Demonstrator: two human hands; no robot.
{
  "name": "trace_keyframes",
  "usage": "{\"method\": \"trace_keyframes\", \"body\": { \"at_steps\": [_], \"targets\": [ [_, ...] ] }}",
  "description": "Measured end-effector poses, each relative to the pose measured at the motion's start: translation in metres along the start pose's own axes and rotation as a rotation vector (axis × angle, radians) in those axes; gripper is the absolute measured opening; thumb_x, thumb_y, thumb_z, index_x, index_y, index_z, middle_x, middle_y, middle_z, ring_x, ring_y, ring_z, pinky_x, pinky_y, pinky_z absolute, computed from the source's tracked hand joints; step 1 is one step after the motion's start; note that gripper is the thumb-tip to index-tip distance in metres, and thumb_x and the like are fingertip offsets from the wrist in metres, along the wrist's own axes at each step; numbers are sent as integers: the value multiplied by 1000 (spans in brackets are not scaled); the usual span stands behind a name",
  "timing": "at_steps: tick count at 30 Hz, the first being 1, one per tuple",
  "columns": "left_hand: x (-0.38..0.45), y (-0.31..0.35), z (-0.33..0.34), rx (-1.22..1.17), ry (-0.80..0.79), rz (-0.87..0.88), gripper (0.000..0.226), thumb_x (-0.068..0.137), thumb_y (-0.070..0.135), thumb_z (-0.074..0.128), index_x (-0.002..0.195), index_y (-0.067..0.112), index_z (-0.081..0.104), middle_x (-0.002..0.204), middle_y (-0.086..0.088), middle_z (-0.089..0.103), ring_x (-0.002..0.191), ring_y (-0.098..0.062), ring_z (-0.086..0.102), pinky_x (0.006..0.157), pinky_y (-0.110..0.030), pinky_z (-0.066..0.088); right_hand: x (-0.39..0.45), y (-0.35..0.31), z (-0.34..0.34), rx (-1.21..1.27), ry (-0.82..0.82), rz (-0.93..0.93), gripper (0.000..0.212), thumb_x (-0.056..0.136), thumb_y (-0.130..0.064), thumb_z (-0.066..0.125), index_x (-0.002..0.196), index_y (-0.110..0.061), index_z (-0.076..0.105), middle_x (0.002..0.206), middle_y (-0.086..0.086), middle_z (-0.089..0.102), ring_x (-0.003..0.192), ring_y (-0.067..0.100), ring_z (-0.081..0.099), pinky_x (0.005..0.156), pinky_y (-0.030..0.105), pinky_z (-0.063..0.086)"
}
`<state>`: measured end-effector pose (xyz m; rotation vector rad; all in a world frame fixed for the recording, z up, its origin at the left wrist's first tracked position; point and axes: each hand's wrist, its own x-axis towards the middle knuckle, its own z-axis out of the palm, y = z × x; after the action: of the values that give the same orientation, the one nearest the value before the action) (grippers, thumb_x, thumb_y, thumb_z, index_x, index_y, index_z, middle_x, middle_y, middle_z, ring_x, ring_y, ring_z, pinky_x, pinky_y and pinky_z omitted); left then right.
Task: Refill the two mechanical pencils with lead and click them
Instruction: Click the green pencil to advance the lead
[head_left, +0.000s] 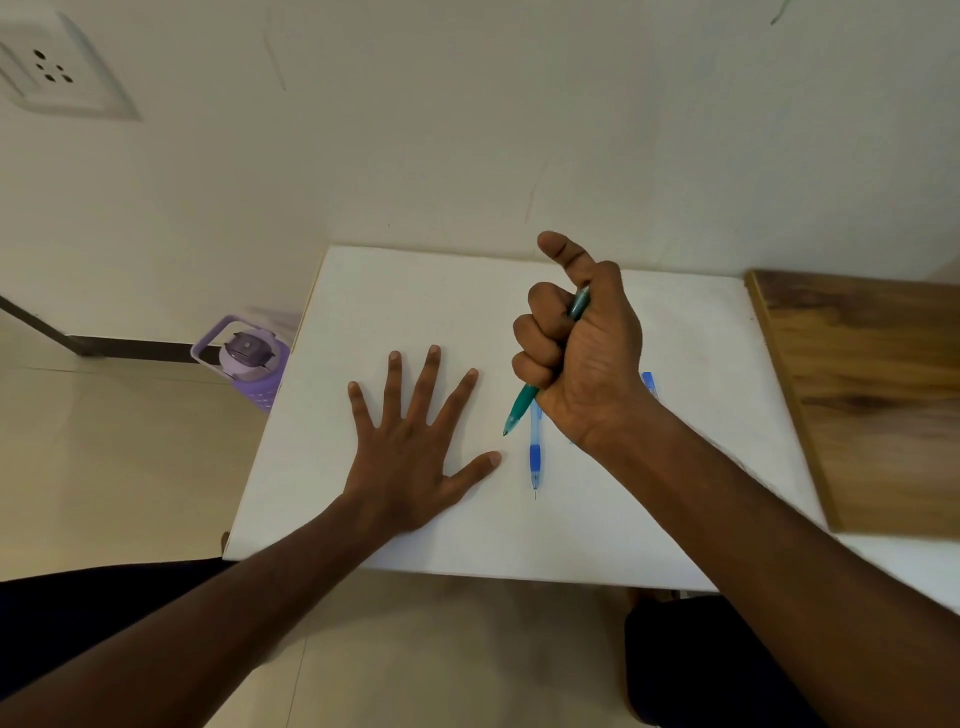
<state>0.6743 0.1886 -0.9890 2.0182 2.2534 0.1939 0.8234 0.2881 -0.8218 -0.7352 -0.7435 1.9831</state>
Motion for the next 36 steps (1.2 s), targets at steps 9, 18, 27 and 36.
{"method": "trace_keyframes", "body": {
  "at_steps": [9,18,27,36],
  "targets": [
    [0,1,0,-2,8,2,99,89,95,19,169,43,-6,179,1,-18,164,-40,-14,122,-81,0,1,-2,0,40,61,6,29,108,-23,34,105,-19,62,52,-5,32,38,6,24,42,16,21],
    [0,1,0,5,6,0,99,89,95,18,169,43,-7,179,0,-19,164,-40,-14,122,-80,0,2,-2,-1,-3,28,-22,27,110,-22,35,102,-20,61,51,-4,33,38,7,25,43,16,22],
    [0,-1,3,-2,22,6,99,90,95,22,169,43,-6,179,1,-17,165,-40,-13,122,-81,1,2,0,-2,-87,-65,-57,31,110,-23,30,102,-19,60,53,-3,29,40,8,22,43,16,23],
    [0,0,4,10,19,5,99,89,95,20,169,42,-6,179,0,-16,165,-40,-11,121,-81,1,1,5,-3,-84,-115,-53,30,108,-23,30,102,-19,59,51,-5,33,38,7,25,41,15,25]
  ]
}}
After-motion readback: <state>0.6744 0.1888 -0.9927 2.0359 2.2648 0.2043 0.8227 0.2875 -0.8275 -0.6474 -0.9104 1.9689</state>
